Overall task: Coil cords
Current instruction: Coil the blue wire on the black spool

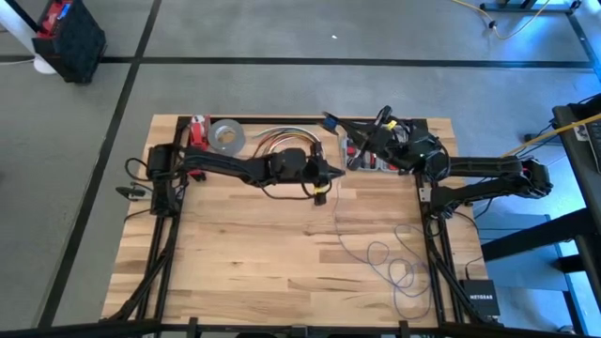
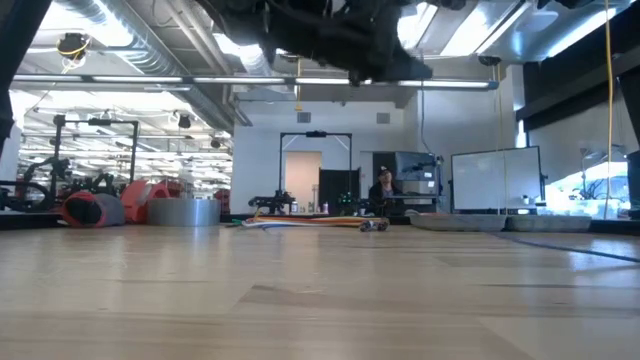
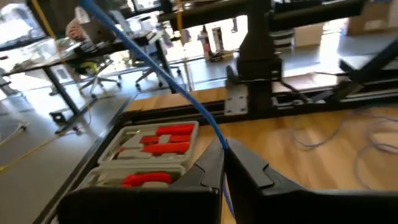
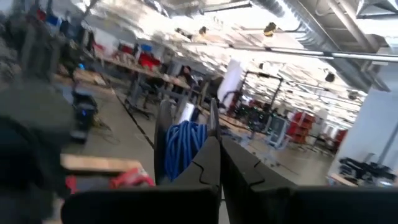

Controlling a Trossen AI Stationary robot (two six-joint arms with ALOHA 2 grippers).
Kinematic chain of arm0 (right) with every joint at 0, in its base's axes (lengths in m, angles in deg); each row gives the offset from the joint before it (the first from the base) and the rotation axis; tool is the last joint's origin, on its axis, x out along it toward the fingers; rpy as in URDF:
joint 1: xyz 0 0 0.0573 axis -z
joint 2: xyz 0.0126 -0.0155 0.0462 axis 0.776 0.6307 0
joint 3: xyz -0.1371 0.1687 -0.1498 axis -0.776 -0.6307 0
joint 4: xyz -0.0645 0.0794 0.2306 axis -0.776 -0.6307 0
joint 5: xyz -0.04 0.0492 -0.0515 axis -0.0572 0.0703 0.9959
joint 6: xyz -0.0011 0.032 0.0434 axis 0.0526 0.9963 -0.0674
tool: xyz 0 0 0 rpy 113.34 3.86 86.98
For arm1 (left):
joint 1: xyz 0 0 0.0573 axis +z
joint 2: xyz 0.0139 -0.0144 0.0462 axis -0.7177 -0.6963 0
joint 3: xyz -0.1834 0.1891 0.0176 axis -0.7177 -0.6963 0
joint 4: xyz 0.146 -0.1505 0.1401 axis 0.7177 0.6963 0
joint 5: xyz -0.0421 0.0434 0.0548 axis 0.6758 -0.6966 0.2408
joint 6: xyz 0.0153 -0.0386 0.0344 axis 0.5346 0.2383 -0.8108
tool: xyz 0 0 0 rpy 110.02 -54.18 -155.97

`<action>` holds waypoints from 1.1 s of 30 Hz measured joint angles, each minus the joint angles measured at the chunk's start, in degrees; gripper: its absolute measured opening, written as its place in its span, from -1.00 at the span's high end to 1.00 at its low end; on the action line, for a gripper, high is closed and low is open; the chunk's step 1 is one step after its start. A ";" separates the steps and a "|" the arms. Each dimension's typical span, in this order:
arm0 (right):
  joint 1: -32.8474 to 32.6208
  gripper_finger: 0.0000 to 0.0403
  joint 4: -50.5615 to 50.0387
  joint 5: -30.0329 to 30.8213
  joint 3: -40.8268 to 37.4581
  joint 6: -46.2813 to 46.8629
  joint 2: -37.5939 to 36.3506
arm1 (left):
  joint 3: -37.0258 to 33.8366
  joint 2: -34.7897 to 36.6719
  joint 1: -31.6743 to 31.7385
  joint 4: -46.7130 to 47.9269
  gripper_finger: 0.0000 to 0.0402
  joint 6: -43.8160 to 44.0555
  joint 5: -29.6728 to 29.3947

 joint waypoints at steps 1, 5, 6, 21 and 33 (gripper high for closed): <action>0.00 0.98 -0.64 0.48 0.00 -0.25 0.00 | 0.16 0.74 -0.42 0.37 0.96 -0.22 0.02; 0.00 0.98 -2.28 0.95 -0.02 -0.41 0.00 | 0.20 2.80 -1.49 2.67 0.96 -1.24 0.16; 0.00 0.98 -2.16 0.95 -0.02 -0.44 0.00 | 0.23 3.08 -1.57 2.85 0.96 -1.24 0.13; -0.02 0.98 -2.42 -0.02 -0.07 -2.47 0.09 | -0.42 3.29 3.73 14.65 0.96 2.01 -5.79; -2.39 0.98 3.38 12.36 -0.09 -25.22 7.16 | -0.45 3.29 4.04 15.07 0.96 2.09 -5.62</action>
